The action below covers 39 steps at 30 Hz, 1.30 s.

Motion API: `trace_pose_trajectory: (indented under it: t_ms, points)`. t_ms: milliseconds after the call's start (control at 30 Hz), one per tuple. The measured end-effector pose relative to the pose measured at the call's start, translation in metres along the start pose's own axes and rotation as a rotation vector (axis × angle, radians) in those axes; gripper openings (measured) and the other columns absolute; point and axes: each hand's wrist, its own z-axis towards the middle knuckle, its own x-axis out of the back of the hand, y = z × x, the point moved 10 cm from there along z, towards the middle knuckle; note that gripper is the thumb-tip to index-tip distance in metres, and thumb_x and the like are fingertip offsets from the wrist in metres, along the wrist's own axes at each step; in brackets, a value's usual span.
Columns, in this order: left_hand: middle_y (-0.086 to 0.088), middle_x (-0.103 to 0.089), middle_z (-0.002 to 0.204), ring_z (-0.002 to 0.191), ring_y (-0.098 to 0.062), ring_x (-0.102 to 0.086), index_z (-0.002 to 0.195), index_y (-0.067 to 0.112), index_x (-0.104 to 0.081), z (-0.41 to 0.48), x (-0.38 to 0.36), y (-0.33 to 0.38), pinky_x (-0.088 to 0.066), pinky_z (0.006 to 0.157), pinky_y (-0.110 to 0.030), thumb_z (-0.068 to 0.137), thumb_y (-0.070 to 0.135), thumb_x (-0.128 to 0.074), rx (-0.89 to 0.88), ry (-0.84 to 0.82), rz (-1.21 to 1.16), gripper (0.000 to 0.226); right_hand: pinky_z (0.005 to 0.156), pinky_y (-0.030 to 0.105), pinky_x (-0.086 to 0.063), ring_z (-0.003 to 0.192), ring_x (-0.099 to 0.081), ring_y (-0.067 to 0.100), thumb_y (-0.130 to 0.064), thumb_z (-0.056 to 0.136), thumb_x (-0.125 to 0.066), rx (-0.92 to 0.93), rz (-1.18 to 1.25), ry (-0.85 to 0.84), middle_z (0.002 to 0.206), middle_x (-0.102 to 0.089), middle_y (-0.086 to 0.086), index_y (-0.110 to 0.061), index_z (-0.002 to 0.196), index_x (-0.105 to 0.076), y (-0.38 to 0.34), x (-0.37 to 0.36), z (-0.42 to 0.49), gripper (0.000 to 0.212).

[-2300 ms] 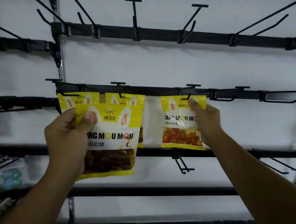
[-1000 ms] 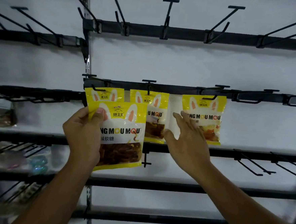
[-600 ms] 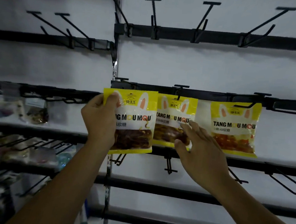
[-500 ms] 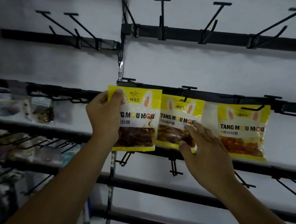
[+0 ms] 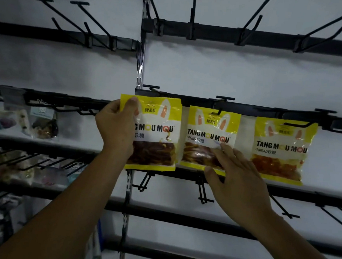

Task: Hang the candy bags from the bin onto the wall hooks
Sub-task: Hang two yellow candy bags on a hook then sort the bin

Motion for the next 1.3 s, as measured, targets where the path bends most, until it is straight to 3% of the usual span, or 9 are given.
trace_pose_trajectory:
  t_ms: [133,267,433,567,767,933,1033,1133,1300]
  points:
    - [0.005,-0.05,0.053,0.056,-0.018,-0.051,0.051,0.019,-0.059,0.004,0.003,-0.011,-0.045,0.056,-0.029,0.08,0.019,-0.071,0.021,-0.008,0.046,0.031,0.119,0.031,-0.01,0.15,-0.01,0.012,-0.057,0.093,-0.02,0.001,0.018,-0.004,0.162,-0.014,-0.011,-0.033,0.153,-0.024,0.001,-0.005,-0.001,0.065]
    - [0.006,-0.051,0.056,0.05,-0.008,-0.051,0.058,0.019,-0.059,0.001,0.006,-0.013,-0.044,0.048,-0.018,0.085,0.02,-0.071,0.038,-0.019,-0.011,0.03,0.118,0.032,-0.015,0.149,-0.016,0.014,-0.056,0.089,-0.023,0.01,0.039,0.008,0.161,-0.02,-0.01,-0.031,0.152,-0.029,0.002,-0.006,-0.001,0.068]
    - [-0.001,-0.057,0.068,0.065,-0.015,-0.054,0.059,0.021,-0.066,0.002,0.0,0.004,-0.049,0.064,-0.029,0.085,0.021,-0.073,-0.008,-0.098,-0.051,0.027,0.116,0.033,-0.021,0.148,-0.022,0.015,-0.055,0.09,-0.027,0.018,0.046,0.039,0.16,-0.025,-0.009,-0.03,0.15,-0.034,0.003,-0.005,-0.001,0.066]
    - [0.005,-0.057,0.061,0.059,-0.01,-0.052,0.061,0.02,-0.067,0.004,-0.006,0.017,-0.048,0.059,-0.023,0.086,0.019,-0.073,-0.013,-0.108,-0.087,0.026,0.116,0.03,-0.018,0.149,-0.017,0.011,-0.057,0.089,-0.024,0.037,0.063,0.034,0.161,-0.02,-0.011,-0.034,0.151,-0.031,-0.003,-0.005,0.0,0.066]
    - [-0.009,-0.052,0.071,0.061,-0.015,-0.047,0.06,0.018,-0.059,0.007,-0.007,0.009,-0.042,0.056,-0.023,0.087,0.022,-0.071,0.003,-0.091,0.02,0.03,0.116,0.031,-0.021,0.148,-0.017,0.007,-0.065,0.084,-0.01,0.054,0.063,0.067,0.16,-0.022,-0.012,-0.036,0.15,-0.034,-0.008,0.001,-0.001,0.076]
    - [-0.004,-0.054,0.068,0.055,-0.01,-0.049,0.062,0.018,-0.061,0.011,-0.006,0.004,-0.044,0.052,-0.02,0.087,0.023,-0.07,0.037,-0.067,0.026,0.028,0.117,0.031,-0.02,0.149,-0.016,0.009,-0.063,0.086,-0.016,0.032,0.066,0.055,0.161,-0.02,-0.012,-0.036,0.15,-0.032,-0.005,0.005,-0.004,0.071]
    - [-0.006,-0.051,0.067,0.055,-0.013,-0.047,0.064,0.015,-0.061,0.01,-0.01,0.002,-0.042,0.048,-0.018,0.088,0.022,-0.069,0.024,-0.083,0.06,0.026,0.116,0.031,-0.02,0.149,-0.017,0.009,-0.066,0.083,-0.009,0.034,0.063,0.063,0.161,-0.021,-0.012,-0.035,0.15,-0.032,-0.005,0.008,-0.006,0.078]
    - [0.002,-0.051,0.061,0.047,-0.006,-0.048,0.063,0.016,-0.061,0.011,-0.009,-0.008,-0.043,0.047,-0.015,0.088,0.022,-0.069,0.043,-0.083,0.088,0.028,0.116,0.029,-0.018,0.149,-0.017,0.01,-0.067,0.08,-0.006,0.032,0.062,0.059,0.161,-0.021,-0.012,-0.035,0.15,-0.032,-0.006,0.007,-0.007,0.081]
    - [-0.003,-0.059,0.069,0.065,-0.019,-0.058,0.063,0.019,-0.064,0.014,-0.011,-0.021,-0.05,0.062,-0.032,0.087,0.025,-0.069,0.053,-0.079,0.111,0.026,0.117,0.032,-0.017,0.149,-0.016,0.012,-0.064,0.085,-0.011,0.024,0.041,0.036,0.161,-0.019,-0.01,-0.034,0.151,-0.029,-0.007,0.007,-0.009,0.075]
